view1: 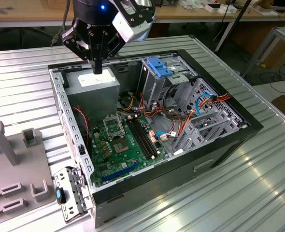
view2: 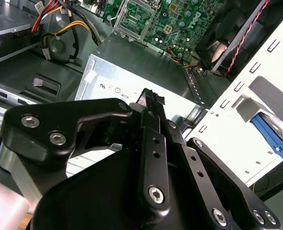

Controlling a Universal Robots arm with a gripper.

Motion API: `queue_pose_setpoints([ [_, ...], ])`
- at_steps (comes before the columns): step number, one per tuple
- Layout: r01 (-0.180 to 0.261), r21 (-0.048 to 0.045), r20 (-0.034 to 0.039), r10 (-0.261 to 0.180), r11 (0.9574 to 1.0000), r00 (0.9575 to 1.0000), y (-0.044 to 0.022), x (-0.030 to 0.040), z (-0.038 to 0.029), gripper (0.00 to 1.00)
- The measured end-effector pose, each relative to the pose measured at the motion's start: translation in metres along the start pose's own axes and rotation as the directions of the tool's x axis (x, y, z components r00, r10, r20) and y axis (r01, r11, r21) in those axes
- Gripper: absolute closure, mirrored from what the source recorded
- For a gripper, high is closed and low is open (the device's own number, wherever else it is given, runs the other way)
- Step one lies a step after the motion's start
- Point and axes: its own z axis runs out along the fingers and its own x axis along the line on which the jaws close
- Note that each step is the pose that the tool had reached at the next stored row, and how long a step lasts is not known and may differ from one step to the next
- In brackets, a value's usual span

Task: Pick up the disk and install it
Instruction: 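Reach for the disk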

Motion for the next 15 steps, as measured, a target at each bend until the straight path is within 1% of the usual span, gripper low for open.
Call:
queue_pose_setpoints([
  [2, 0.0, -0.0001, 0.0001, 0.0, 1.0, 1.0, -0.0004, 0.0031, 0.0, 0.89],
  [13, 0.0, 0.0, 0.0, 0.0, 1.0, 1.0, -0.002, 0.0132, -0.0004, 0.89],
  [15, 0.0, 0.0, -0.0001, 0.0, 1.0, 1.0, -0.0027, 0.0169, -0.0006, 0.89],
])
